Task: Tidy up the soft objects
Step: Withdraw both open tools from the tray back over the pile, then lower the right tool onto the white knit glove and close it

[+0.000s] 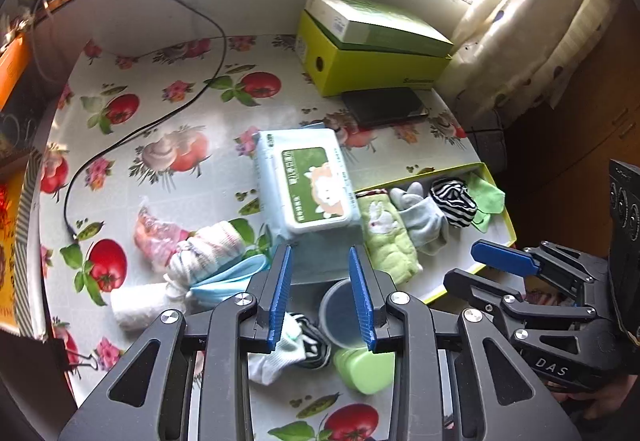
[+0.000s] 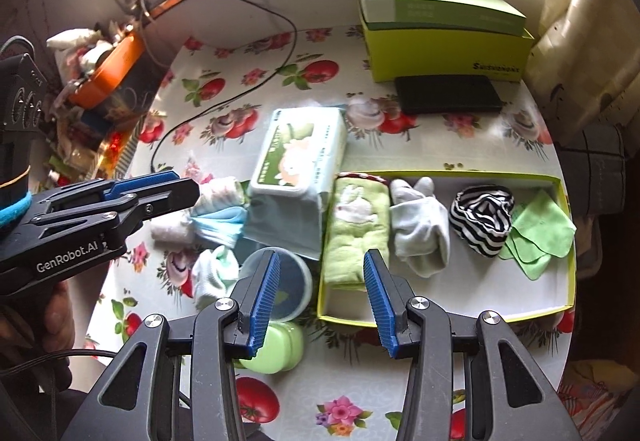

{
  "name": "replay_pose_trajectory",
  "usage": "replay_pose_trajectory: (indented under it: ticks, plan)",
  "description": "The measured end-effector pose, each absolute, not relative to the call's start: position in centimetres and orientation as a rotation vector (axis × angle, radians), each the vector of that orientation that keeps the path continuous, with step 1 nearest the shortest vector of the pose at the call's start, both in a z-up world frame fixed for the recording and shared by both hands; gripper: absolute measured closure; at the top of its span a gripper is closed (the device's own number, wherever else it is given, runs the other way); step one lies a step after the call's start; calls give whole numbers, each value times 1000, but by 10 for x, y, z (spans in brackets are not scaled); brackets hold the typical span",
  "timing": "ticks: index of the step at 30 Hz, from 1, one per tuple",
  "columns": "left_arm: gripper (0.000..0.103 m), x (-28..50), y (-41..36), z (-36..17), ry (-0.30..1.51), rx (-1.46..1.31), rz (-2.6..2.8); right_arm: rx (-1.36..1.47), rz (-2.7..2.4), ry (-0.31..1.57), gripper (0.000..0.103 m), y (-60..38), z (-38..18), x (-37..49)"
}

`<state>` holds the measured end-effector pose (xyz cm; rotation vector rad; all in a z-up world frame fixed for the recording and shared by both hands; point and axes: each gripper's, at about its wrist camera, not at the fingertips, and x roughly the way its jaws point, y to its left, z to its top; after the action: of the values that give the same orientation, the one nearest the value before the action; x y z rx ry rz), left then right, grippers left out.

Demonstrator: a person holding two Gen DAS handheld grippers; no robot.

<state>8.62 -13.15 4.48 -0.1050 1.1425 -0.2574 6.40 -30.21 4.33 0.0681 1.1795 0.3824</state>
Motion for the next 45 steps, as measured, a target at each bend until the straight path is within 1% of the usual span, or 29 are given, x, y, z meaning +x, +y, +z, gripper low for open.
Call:
replay_pose_trajectory:
  ticks: [18,45]
  plan:
    - [72,71,-93,43,1141,-161,-191,-1,444,1182,60,-264,53,59]
    - [72,59,-28,16,1193,-260,-75,-51,561,1224,60,-218,41,56]
